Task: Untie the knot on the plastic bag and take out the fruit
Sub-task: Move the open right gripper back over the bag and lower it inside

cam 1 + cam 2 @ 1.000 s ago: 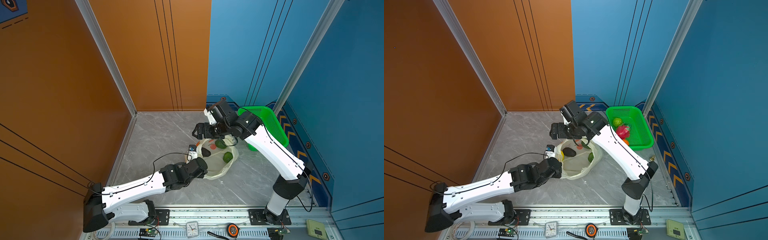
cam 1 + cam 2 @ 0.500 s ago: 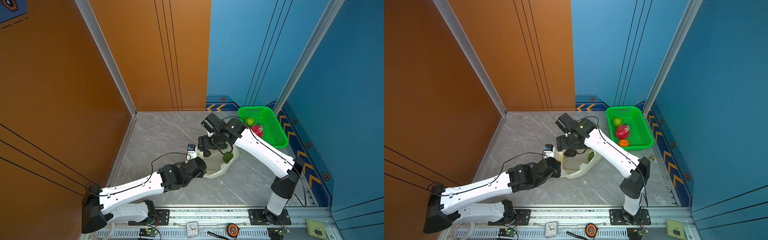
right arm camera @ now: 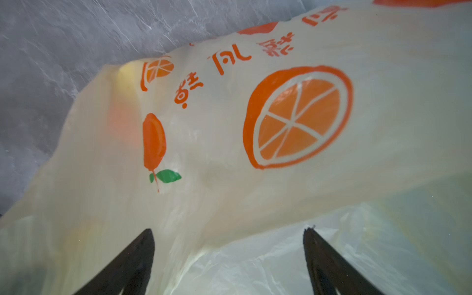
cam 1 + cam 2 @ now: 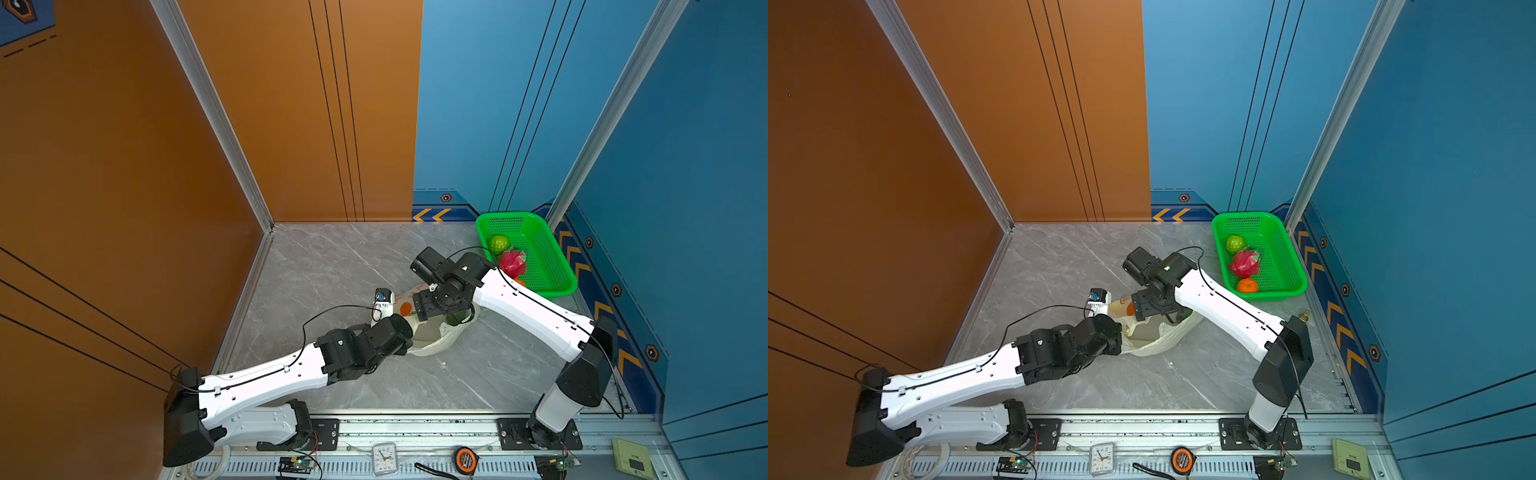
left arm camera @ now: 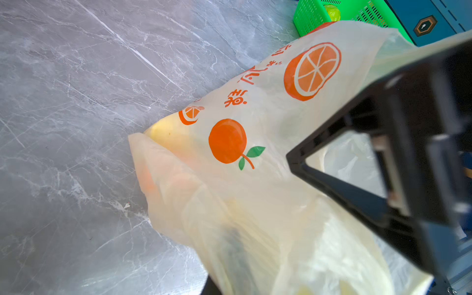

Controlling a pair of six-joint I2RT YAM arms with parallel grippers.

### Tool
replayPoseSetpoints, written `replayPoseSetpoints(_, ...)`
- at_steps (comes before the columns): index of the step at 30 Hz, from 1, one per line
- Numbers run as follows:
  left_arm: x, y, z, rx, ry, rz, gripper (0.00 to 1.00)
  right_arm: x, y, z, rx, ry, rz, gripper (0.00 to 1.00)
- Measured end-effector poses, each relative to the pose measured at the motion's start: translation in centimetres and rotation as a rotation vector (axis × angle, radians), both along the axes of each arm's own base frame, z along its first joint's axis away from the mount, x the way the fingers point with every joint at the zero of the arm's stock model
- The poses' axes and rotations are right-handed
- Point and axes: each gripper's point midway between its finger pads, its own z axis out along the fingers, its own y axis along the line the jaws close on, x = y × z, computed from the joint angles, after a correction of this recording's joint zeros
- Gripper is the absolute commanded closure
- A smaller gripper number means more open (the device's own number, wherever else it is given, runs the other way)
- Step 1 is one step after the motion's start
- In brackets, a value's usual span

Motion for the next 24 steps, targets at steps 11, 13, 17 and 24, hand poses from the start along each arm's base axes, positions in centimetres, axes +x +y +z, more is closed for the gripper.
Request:
replayPoseSetpoints(11,0.2,2.1,3.5,-0.091,-0.087,0.068,1.00,-1.2,-2.3,3.0,0.076,-0.081,-0.023,0.09)
replayPoseSetpoints(13,0.3,2.2,3.6,-0.093,-0.093,0.073,1.00,-1.2,-2.8,1.9,0.054,-0.063,-0.031,0.10)
replayPoseSetpoints(17,0.5,1.8,3.3,-0.090,-0.092,0.072,1.00,-1.0,-2.8,1.1,0.039,-0.047,-0.036,0.12)
replayPoseSetpoints(24,0.4,1.0,2.6,-0.074,-0.084,0.060,1.00,-0.9,0.4,2.7,0.120,-0.040,-0.014,0.16)
